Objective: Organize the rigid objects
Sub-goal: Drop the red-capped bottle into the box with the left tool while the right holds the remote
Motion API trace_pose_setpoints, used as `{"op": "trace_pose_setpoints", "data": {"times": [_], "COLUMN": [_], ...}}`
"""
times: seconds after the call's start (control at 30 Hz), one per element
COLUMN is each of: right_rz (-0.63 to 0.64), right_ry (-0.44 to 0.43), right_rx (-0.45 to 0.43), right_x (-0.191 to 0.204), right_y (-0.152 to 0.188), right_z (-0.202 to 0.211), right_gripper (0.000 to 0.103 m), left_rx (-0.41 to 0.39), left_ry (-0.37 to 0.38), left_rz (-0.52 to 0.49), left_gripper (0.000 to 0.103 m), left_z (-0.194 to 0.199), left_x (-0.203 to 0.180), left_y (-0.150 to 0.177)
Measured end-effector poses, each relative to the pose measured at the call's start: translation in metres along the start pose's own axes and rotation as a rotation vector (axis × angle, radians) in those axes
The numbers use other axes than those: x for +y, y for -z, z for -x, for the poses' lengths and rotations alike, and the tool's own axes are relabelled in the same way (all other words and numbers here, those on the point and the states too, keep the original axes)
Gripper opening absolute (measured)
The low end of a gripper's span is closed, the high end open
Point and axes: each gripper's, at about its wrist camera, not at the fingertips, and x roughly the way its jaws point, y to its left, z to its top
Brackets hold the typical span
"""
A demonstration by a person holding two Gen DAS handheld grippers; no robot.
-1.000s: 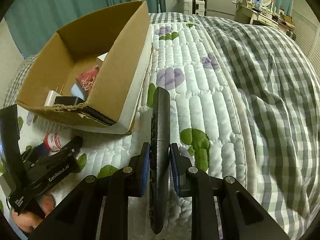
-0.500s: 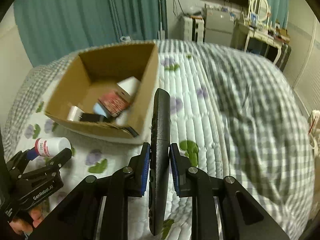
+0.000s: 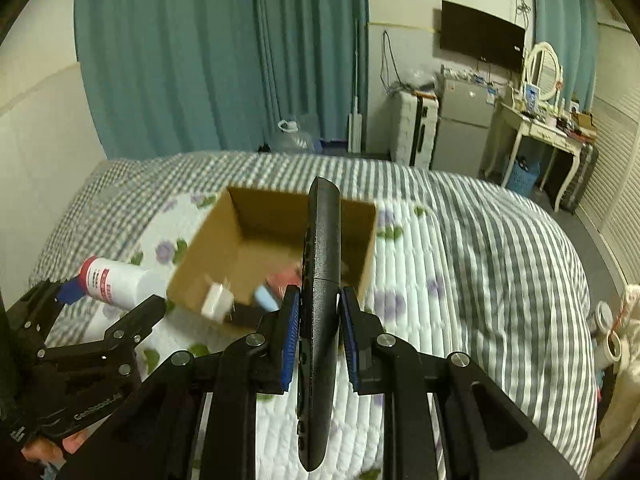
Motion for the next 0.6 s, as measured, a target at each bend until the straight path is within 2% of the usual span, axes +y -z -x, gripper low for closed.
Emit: {"op": "trace_pose_setpoints", "data": {"times": [0.13, 0.27, 0.33, 0.43, 0.53, 0.6], "right_rz": [0.005, 0.014, 0.011, 0.015, 0.015, 0.005], "right_ry": [-0.008, -0.006, -0.013, -0.033, -0.041, -0.047], "right_rx": [-0.006, 0.015, 0.038, 0.067, 0.092, 0.1], "right_x": [0.0, -0.003, -0.006, -0.01, -0.014, -0.018], "right_y": [-0.021, -0.031, -0.029, -0.022, -0.016, -0.014], "right_z": [-0.017, -0.05, -0.072, -0.098, -0.119, -0.128], "right_gripper": [0.019, 0.019, 0.019, 0.019, 0.019, 0.019], "left_rx": [-0.014, 0.028, 0.063, 0.113, 0.127, 0.135], "left_ry": [0.01, 0.018, 0.033, 0.011, -0.028, -0.02], "left_rz": [-0.052, -0.085, -0.082, -0.097, -0.13, -0.136], "left_gripper": [0.081, 0.081, 0.081, 0.081, 0.081, 0.082], "left_z": [-0.028, -0.073, -0.097, -0.13, -0.15, -0.156], "left_x": [-0.004, -0.013, -0.017, -0.021, -0.025, -0.026], "left_y": [-0.022, -0.029, -0.026, -0.017, -0.009, -0.007]}}
